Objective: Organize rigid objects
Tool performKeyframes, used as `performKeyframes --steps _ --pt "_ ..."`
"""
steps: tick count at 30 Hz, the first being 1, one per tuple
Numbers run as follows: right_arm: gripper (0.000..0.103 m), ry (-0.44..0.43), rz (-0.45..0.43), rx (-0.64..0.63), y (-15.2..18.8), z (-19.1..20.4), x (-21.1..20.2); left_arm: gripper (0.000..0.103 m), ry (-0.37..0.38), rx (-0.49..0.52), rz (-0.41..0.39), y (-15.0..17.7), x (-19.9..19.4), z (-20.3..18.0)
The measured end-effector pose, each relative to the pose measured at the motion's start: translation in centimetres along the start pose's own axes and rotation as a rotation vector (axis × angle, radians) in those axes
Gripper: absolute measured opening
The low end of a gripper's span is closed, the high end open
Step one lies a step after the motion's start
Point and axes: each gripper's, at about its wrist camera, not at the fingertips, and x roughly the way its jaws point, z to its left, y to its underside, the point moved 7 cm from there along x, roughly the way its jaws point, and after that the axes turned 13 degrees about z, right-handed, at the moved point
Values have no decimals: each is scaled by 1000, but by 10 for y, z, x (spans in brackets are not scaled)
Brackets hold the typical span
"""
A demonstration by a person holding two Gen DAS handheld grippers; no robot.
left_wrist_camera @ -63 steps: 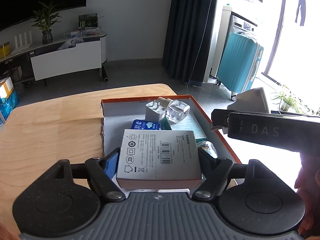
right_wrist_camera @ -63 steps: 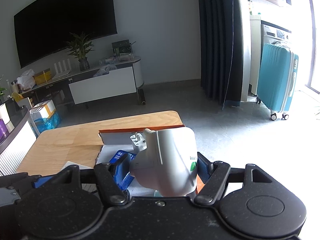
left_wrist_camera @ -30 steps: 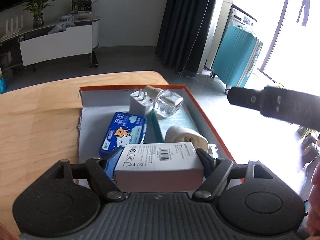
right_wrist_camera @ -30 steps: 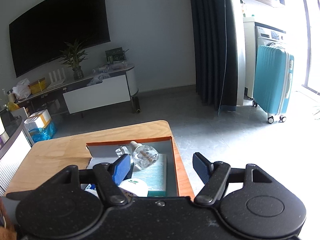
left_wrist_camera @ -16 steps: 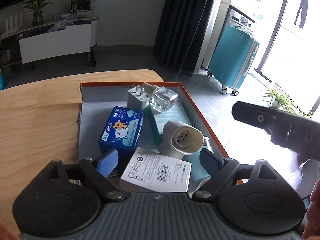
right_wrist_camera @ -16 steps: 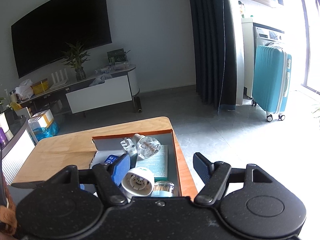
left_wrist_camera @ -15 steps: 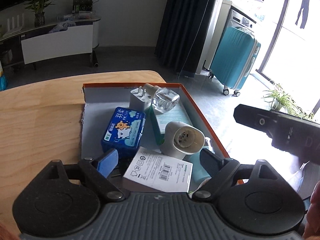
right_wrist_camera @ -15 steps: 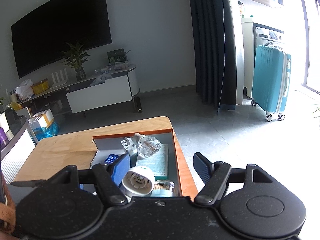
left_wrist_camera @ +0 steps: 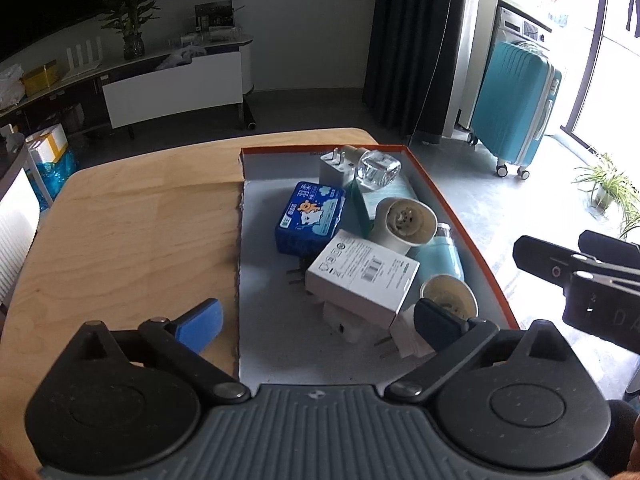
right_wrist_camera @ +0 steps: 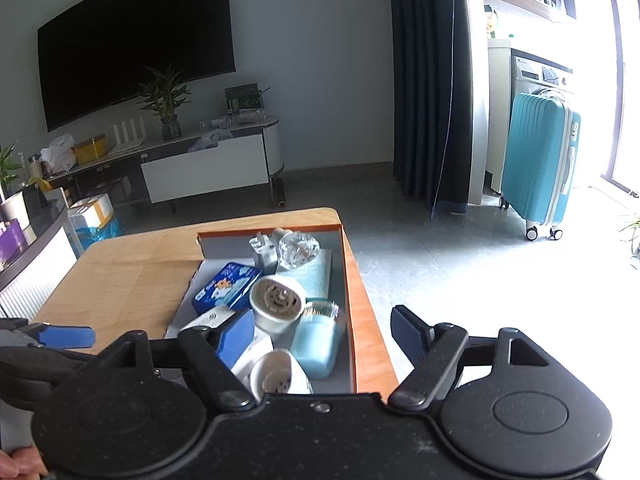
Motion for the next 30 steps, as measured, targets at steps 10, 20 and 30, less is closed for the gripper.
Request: performKeyframes --steps 10,20,30 --pt "91 11 68 -6 32 -1 -3 103 -42 -21 15 20 -1 -2" --pt "91 20 92 -12 43 -1 1 103 -52 -21 40 28 3 -3" --pt "91 20 100 -21 41 2 4 103 -40 -41 55 30 6 1"
